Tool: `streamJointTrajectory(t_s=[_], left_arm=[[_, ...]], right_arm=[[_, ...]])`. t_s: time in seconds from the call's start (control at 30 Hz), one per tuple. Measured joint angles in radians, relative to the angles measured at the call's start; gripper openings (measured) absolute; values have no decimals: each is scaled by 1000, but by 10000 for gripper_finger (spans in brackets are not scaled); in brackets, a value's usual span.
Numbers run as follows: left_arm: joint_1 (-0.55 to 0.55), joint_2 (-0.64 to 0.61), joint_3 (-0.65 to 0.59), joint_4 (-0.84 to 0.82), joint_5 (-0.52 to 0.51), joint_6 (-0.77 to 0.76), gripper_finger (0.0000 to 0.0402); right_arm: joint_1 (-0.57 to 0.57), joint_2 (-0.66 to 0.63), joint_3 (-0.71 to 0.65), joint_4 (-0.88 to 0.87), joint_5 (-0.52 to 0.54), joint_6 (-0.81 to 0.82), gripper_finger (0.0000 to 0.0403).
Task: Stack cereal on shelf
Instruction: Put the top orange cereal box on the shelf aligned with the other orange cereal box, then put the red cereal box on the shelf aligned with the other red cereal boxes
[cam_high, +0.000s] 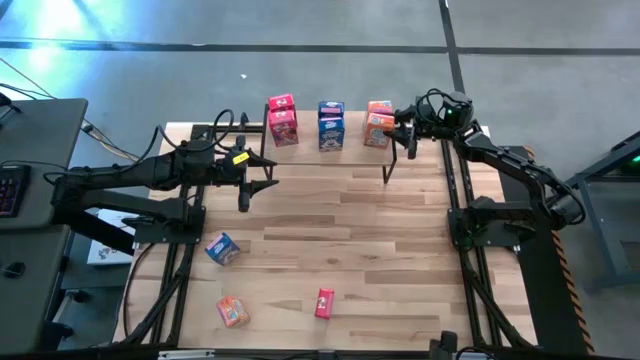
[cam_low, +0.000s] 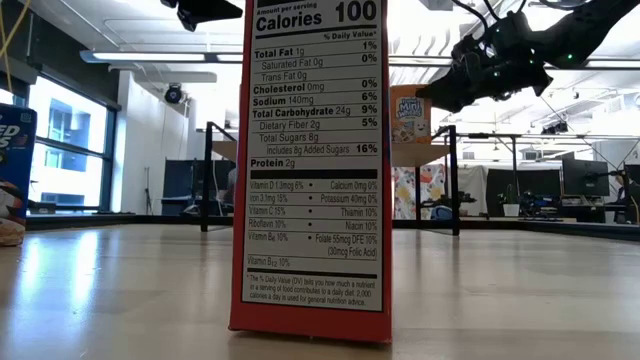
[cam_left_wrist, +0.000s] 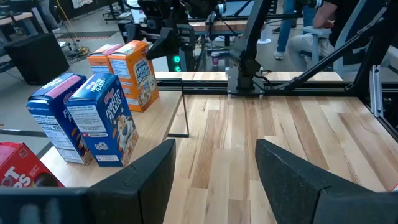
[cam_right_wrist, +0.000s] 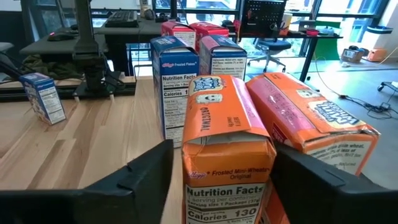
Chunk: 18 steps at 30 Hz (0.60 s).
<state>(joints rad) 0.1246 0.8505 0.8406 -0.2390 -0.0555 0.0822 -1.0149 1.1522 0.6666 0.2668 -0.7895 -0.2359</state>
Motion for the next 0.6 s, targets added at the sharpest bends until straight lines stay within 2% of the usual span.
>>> streamJointTrajectory(t_s=[0.2, 0.6], left_arm=[[0, 0, 0, 0, 0, 0, 211], [0, 0, 0, 0, 0, 0, 211]], right_arm=[[0, -24, 0, 5, 2, 5, 283], [1, -156, 0, -50, -14, 38, 284]])
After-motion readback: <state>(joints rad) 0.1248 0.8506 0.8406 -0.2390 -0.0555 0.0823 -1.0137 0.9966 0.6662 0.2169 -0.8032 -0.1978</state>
